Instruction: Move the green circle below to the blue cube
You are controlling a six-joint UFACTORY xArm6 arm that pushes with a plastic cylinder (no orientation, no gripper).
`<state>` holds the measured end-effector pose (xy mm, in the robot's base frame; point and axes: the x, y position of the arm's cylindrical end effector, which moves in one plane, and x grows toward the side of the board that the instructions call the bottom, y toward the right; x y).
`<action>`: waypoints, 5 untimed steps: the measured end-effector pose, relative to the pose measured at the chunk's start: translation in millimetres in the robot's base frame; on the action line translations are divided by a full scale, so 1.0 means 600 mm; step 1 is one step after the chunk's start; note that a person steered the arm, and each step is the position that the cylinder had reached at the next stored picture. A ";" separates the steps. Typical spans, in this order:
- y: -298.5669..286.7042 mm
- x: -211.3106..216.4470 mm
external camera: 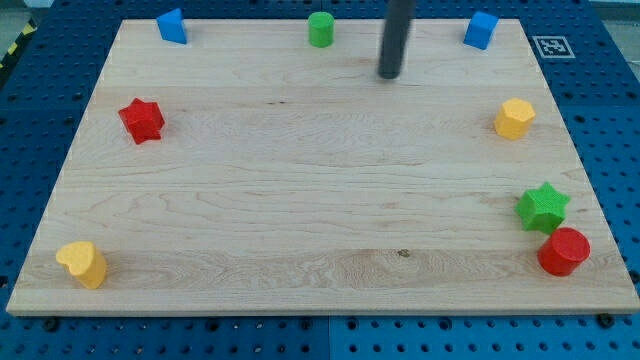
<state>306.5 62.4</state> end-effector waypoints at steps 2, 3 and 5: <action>-0.195 -0.091; -0.221 -0.103; -0.221 -0.174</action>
<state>202.1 -70.2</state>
